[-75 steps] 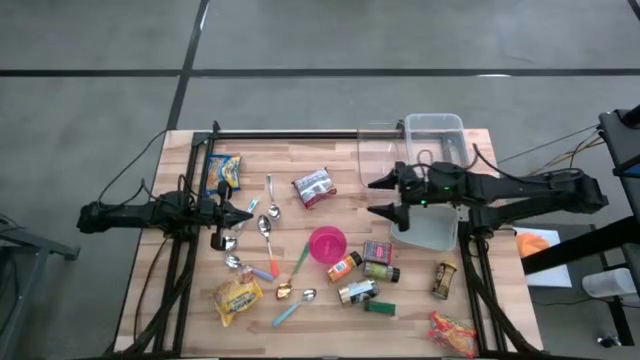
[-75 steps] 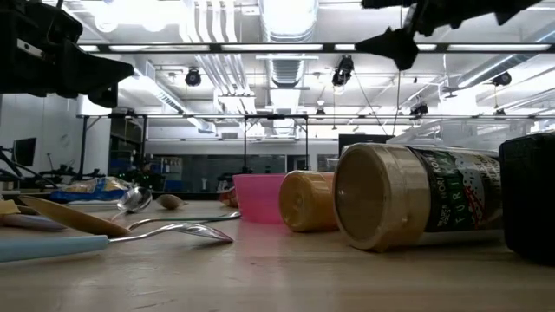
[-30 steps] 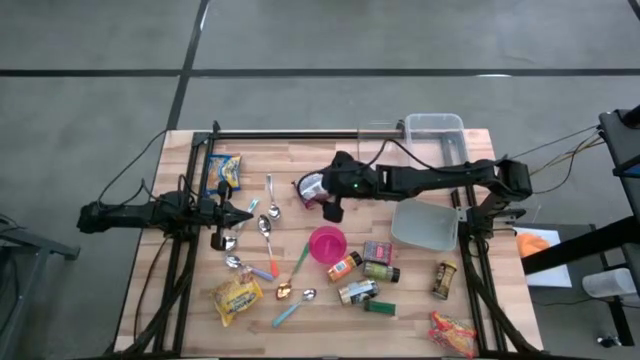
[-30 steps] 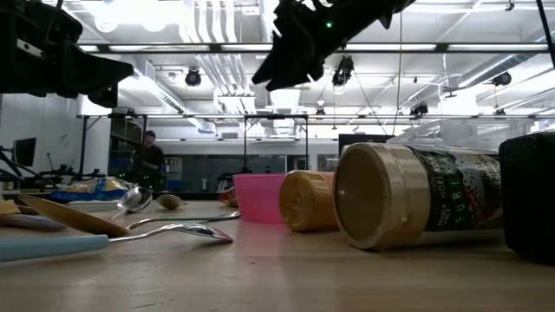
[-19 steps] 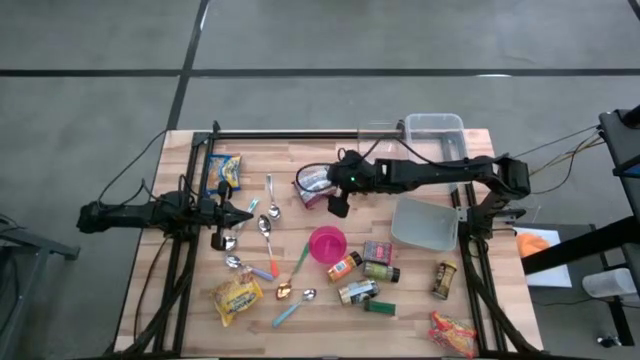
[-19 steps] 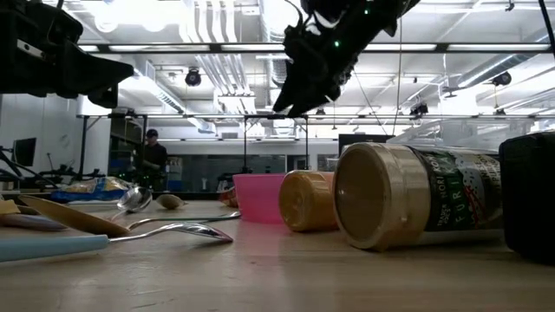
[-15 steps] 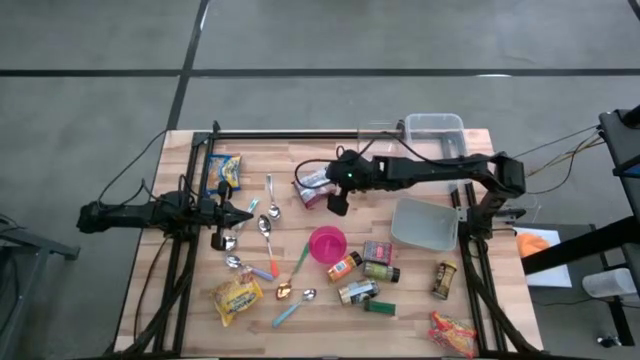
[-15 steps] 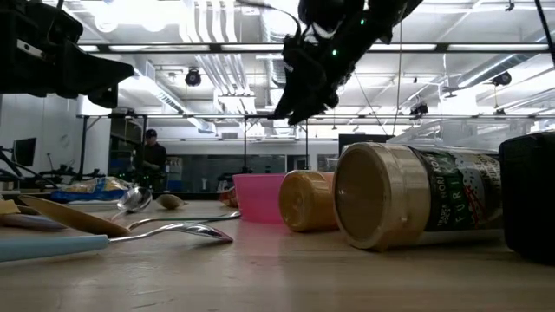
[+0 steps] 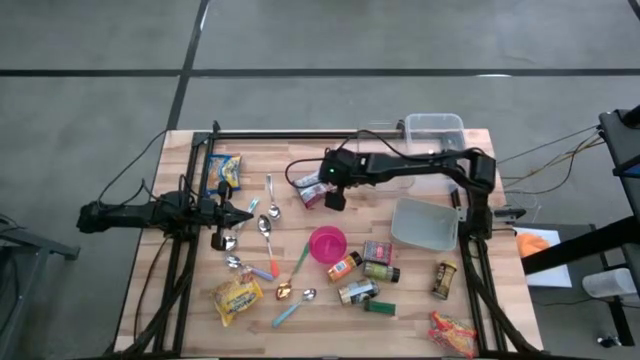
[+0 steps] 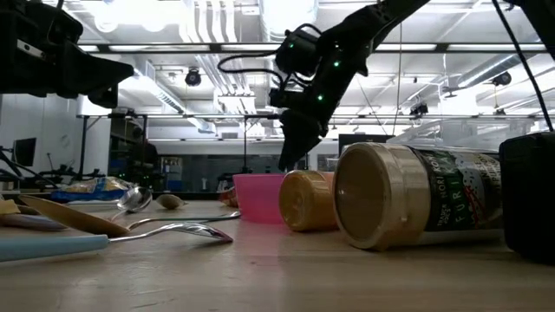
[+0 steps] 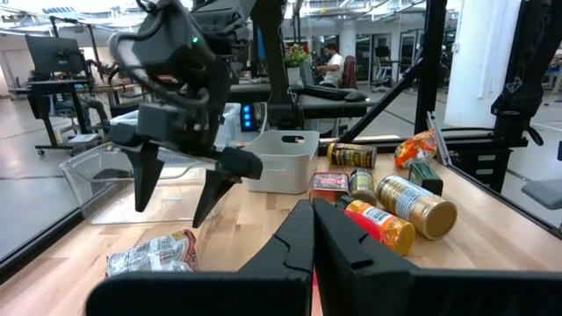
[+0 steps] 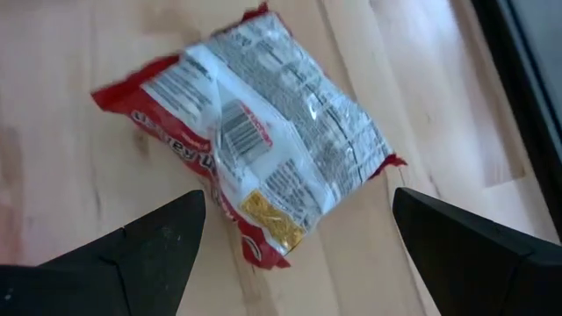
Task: Pick & Place Food Item
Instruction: Put the red noodle pack into the white bin
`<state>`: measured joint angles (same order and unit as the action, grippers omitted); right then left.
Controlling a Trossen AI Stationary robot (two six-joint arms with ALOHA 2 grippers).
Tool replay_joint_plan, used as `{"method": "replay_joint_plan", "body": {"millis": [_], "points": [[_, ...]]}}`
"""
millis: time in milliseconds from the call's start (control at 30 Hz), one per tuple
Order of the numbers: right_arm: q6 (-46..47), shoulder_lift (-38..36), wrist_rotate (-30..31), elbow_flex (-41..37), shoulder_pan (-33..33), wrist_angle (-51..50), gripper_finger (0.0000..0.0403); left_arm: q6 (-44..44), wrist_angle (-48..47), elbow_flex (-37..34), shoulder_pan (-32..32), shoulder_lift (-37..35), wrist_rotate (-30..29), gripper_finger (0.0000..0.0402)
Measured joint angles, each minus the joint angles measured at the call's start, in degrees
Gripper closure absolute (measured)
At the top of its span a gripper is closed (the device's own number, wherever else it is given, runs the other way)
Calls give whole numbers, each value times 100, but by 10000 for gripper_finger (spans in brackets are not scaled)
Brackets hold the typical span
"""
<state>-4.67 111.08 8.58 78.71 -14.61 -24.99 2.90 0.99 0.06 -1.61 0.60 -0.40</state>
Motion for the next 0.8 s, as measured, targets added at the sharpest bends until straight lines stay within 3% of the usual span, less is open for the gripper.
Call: {"method": "replay_joint_plan", "body": {"millis": [233,800], "points": [[-50,555,9,558,-134,-876,37,0,0,1,1,42,-1,401],[0,940,-116,801,-216,-912,38,1,0,0,2,39,0,401]]}}
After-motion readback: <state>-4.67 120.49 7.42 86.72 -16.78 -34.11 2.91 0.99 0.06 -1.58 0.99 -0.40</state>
